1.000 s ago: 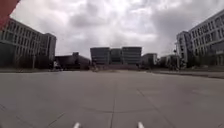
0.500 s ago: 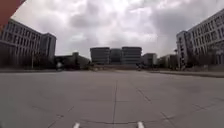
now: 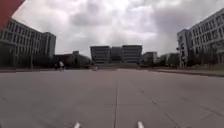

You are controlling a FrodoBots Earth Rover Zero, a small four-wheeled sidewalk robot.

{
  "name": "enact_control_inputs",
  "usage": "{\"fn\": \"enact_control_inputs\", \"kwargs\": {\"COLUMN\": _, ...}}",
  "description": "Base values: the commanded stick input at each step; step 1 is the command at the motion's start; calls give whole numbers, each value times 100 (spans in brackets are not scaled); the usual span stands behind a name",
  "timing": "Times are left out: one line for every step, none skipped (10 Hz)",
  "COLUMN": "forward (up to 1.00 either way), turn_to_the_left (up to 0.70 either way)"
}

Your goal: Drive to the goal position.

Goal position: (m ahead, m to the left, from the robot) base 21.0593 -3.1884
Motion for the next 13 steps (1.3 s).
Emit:
{"fn": "enact_control_inputs", "kwargs": {"forward": 60, "turn_to_the_left": -13}}
{"fn": "enact_control_inputs", "kwargs": {"forward": 60, "turn_to_the_left": -13}}
{"fn": "enact_control_inputs", "kwargs": {"forward": 60, "turn_to_the_left": -13}}
{"fn": "enact_control_inputs", "kwargs": {"forward": 60, "turn_to_the_left": -10}}
{"fn": "enact_control_inputs", "kwargs": {"forward": 60, "turn_to_the_left": -2}}
{"fn": "enact_control_inputs", "kwargs": {"forward": 60, "turn_to_the_left": 0}}
{"fn": "enact_control_inputs", "kwargs": {"forward": 60, "turn_to_the_left": 0}}
{"fn": "enact_control_inputs", "kwargs": {"forward": 60, "turn_to_the_left": 0}}
{"fn": "enact_control_inputs", "kwargs": {"forward": 60, "turn_to_the_left": 0}}
{"fn": "enact_control_inputs", "kwargs": {"forward": 60, "turn_to_the_left": 0}}
{"fn": "enact_control_inputs", "kwargs": {"forward": 60, "turn_to_the_left": 0}}
{"fn": "enact_control_inputs", "kwargs": {"forward": 60, "turn_to_the_left": 0}}
{"fn": "enact_control_inputs", "kwargs": {"forward": 60, "turn_to_the_left": 0}}
